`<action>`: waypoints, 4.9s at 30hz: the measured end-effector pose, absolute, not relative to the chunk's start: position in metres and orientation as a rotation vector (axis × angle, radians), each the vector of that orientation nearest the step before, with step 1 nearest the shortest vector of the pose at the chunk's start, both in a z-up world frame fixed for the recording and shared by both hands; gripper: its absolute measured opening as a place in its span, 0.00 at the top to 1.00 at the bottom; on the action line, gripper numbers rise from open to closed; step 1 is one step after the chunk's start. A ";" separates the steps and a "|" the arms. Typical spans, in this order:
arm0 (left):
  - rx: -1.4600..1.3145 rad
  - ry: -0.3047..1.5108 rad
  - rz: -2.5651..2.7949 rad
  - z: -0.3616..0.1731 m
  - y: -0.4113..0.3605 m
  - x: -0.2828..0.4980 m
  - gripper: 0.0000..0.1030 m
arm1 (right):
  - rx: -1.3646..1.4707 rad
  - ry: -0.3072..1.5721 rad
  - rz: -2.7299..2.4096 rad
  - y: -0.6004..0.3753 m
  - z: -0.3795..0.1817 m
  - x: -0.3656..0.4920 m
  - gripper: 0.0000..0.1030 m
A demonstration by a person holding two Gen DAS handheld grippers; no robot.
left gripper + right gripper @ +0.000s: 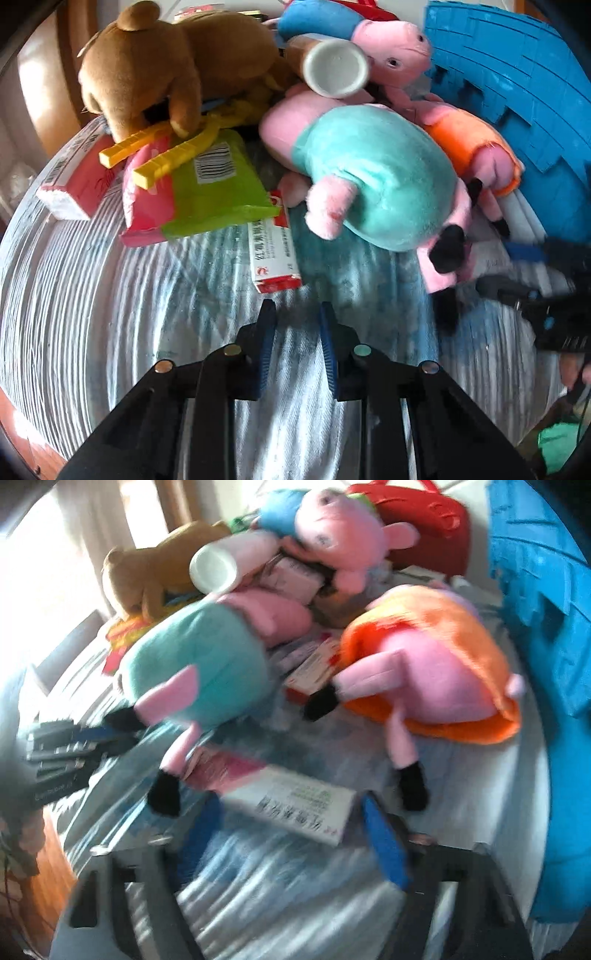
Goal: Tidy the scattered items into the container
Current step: 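Grasp the red-white medicine box with the left gripper while the right grasps the ointment tube box, then lift and carry both medicine boxes with both grippers over the blue crate, then open the left gripper to drop its box while the right drops the ointment box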
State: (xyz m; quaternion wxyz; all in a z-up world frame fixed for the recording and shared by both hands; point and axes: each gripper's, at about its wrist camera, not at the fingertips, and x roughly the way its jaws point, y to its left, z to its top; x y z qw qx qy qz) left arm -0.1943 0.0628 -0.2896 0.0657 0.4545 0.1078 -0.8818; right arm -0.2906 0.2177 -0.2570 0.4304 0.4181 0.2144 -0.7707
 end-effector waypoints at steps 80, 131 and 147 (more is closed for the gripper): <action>1.214 0.278 -2.717 -0.225 0.050 -0.148 0.75 | 0.895 0.422 -2.230 0.201 -0.190 -0.214 0.73; 1.957 -0.060 -2.546 -0.066 0.403 -0.566 0.75 | 1.515 0.533 -2.222 0.474 -0.072 -0.664 0.73; 2.196 -0.179 -2.482 -0.093 0.440 -0.560 0.75 | 1.796 0.684 -1.975 0.476 -0.132 -0.645 0.73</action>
